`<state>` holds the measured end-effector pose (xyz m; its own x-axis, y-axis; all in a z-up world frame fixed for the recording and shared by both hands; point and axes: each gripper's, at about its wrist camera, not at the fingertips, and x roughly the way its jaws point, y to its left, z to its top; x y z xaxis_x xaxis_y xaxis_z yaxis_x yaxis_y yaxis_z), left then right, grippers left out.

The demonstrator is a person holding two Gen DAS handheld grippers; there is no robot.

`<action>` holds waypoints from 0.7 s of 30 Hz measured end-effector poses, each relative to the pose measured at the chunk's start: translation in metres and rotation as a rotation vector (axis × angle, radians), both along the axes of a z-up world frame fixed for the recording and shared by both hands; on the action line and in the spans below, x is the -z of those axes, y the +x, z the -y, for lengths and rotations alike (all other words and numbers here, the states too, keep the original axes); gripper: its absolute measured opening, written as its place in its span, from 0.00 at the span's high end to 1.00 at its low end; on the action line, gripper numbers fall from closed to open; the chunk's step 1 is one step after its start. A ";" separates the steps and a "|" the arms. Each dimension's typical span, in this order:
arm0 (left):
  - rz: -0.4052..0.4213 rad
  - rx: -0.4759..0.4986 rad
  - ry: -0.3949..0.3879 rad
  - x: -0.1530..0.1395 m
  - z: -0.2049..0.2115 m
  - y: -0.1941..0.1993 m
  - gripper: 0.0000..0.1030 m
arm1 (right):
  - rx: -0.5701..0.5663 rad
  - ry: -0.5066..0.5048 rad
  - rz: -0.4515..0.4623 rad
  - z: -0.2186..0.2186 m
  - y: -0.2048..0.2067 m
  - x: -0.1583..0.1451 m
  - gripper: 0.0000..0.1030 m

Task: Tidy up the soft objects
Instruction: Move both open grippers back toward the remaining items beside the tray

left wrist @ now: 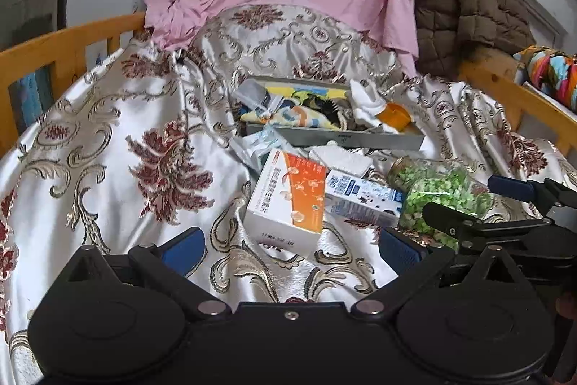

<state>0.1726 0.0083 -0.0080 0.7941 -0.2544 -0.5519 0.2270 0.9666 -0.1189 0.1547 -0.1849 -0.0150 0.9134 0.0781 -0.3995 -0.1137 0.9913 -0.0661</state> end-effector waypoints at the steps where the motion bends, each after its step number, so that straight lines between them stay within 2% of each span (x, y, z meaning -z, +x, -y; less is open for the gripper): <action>1: -0.014 -0.007 -0.007 0.001 -0.001 0.002 0.01 | 0.000 -0.016 0.002 -0.002 0.002 0.002 0.00; 7: -0.053 -0.019 -0.021 0.008 -0.005 0.014 0.01 | 0.034 -0.030 -0.008 -0.001 0.013 0.011 0.00; 14: -0.109 -0.037 -0.047 0.019 -0.011 0.026 0.01 | 0.019 -0.024 -0.039 0.000 0.025 0.020 0.00; 21: -0.089 -0.044 -0.082 0.023 -0.019 0.031 0.01 | 0.003 -0.039 -0.050 -0.004 0.029 0.024 0.00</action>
